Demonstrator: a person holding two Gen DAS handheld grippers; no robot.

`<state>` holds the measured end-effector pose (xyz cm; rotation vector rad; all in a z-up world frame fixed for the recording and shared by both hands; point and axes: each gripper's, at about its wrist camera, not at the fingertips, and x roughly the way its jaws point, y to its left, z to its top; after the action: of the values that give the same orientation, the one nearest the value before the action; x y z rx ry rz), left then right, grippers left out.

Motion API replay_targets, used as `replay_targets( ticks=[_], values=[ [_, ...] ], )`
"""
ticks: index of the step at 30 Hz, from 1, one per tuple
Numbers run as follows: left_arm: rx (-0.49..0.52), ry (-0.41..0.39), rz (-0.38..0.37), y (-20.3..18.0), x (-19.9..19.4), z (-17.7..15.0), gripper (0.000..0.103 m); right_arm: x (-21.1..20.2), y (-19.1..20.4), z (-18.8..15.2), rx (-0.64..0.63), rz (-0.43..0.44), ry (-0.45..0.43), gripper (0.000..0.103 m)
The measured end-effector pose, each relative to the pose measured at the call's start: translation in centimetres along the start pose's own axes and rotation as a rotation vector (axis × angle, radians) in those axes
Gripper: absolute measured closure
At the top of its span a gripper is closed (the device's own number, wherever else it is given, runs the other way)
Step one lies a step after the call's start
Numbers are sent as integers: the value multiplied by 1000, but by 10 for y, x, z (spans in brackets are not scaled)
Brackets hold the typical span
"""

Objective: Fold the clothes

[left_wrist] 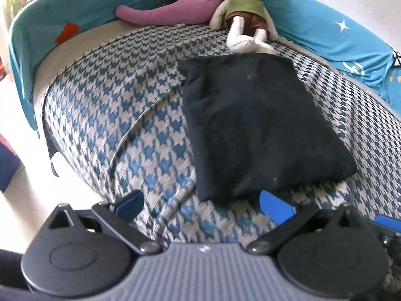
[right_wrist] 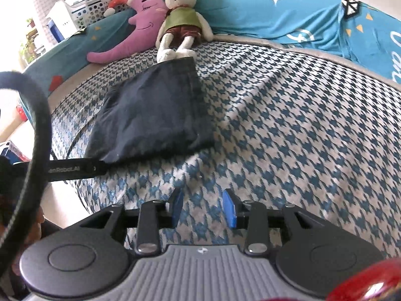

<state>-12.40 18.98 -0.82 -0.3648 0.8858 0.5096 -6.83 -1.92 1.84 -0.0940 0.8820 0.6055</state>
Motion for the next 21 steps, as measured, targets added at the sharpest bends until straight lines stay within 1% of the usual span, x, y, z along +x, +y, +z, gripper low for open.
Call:
replay_targets(
  ticks=[3,8,13,17,20,21],
  values=[
    [9,-3,0,-2,-3,-5,0,-5,0,-2,6,-3,3,62],
    [62,-28,5,-14,-10,-12,0,-12,0,-5,1,-19,20,62],
    [54,-29,-9,-15,-14,-13,0,-21,-1,3,18,-1,48,62],
    [45,-28,-6,-15,-14,-12,0,-25,2,11,-46,31,35,60],
    [44,-27,6,-16,-12,-13,0,-17,1,15,-77,17,45,59],
    [44,-23,10,-16,-11,-13,0,-15,2,17,-68,18,44,59]
  ],
)
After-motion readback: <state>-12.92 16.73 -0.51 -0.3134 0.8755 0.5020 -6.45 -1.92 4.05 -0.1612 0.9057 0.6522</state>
